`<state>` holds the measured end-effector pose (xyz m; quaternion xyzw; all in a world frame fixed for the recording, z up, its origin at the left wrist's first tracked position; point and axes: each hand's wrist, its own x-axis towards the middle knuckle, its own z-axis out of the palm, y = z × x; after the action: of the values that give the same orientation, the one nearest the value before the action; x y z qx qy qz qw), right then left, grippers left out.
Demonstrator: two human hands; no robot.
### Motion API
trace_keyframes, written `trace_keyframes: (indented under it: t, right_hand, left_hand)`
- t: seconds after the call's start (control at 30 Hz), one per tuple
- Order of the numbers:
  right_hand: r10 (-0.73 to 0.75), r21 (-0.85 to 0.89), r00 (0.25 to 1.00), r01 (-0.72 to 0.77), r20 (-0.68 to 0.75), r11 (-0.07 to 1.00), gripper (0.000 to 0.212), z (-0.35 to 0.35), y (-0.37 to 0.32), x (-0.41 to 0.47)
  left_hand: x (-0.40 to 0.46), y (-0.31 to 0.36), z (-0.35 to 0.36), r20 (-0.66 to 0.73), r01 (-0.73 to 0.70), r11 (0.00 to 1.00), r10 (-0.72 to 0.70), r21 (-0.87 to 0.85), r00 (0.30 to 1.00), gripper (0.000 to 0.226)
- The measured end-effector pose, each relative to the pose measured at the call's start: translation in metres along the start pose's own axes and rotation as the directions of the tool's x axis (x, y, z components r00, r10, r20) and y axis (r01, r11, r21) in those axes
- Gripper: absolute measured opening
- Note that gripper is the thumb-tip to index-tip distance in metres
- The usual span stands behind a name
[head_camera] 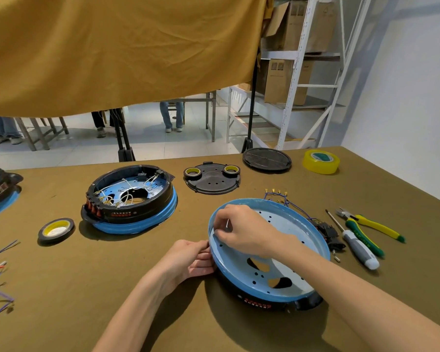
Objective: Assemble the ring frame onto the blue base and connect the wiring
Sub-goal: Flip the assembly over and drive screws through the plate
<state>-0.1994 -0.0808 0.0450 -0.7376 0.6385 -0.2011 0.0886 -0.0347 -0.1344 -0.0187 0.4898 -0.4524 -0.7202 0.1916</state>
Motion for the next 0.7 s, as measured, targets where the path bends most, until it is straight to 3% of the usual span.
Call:
trace_keyframes:
  t: [0.1,0.3,0.47,0.6,0.7]
  right_hand:
    - [-0.012,-0.044,0.999,0.014,0.048,0.999,0.010,-0.004,0.002,-0.005]
    - [0.004,-0.030,0.994,-0.001,0.109,1.000,0.008,-0.012,0.005,-0.008]
    - [0.047,-0.021,0.995,-0.045,0.089,0.999,0.008,-0.012,0.008,-0.012]
    - [0.027,-0.034,1.000,-0.027,-0.010,0.999,0.013,-0.007,0.007,-0.015]
    - [-0.002,0.031,1.000,0.001,0.011,1.000,0.012,-0.008,0.007,-0.015]
  left_hand:
    - [-0.005,0.000,-0.002,0.131,0.080,0.996,-0.074,-0.041,0.989,0.041]
    - [-0.010,0.000,0.000,0.191,0.091,0.993,-0.076,-0.071,0.979,0.058]
    - [-0.009,-0.002,0.004,0.166,0.050,0.996,-0.037,-0.080,0.985,0.056]
    - [-0.009,-0.003,0.007,0.129,0.046,0.997,-0.037,-0.067,0.991,0.052]
    - [-0.008,-0.005,0.008,0.138,0.019,0.998,-0.012,-0.053,0.990,0.055]
